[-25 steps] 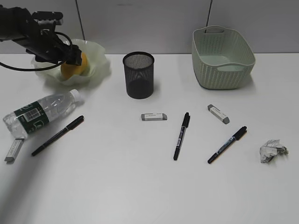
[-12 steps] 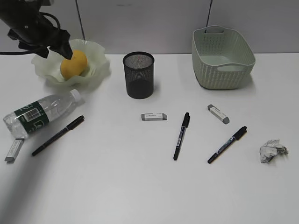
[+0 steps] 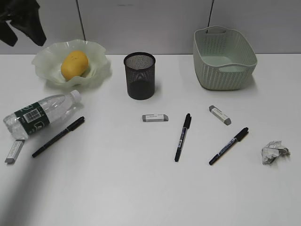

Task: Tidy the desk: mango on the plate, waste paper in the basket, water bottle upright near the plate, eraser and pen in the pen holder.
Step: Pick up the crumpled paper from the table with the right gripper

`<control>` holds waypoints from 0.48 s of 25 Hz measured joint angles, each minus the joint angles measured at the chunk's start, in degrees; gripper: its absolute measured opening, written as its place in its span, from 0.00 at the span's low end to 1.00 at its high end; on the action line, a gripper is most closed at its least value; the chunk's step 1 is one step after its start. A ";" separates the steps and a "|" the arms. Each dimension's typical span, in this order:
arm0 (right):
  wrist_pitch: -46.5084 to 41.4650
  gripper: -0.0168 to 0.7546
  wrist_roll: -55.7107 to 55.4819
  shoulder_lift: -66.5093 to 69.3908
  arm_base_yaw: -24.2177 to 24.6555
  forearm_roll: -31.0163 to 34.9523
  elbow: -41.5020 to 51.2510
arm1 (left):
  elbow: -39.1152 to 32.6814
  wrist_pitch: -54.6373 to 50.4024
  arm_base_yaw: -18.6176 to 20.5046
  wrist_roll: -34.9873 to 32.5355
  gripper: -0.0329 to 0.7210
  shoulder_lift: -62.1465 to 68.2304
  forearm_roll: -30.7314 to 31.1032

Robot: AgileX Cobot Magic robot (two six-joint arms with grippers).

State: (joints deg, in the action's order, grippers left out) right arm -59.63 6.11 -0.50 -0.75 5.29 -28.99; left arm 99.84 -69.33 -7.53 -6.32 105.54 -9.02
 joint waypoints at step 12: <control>0.00 0.75 0.00 0.00 0.00 0.00 0.00 | -32.00 0.71 0.00 0.74 0.78 -30.50 3.11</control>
State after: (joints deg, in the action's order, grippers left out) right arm -59.63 6.11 -0.50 -0.75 5.29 -28.99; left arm 67.84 -68.62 -7.53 -5.58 75.04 -5.92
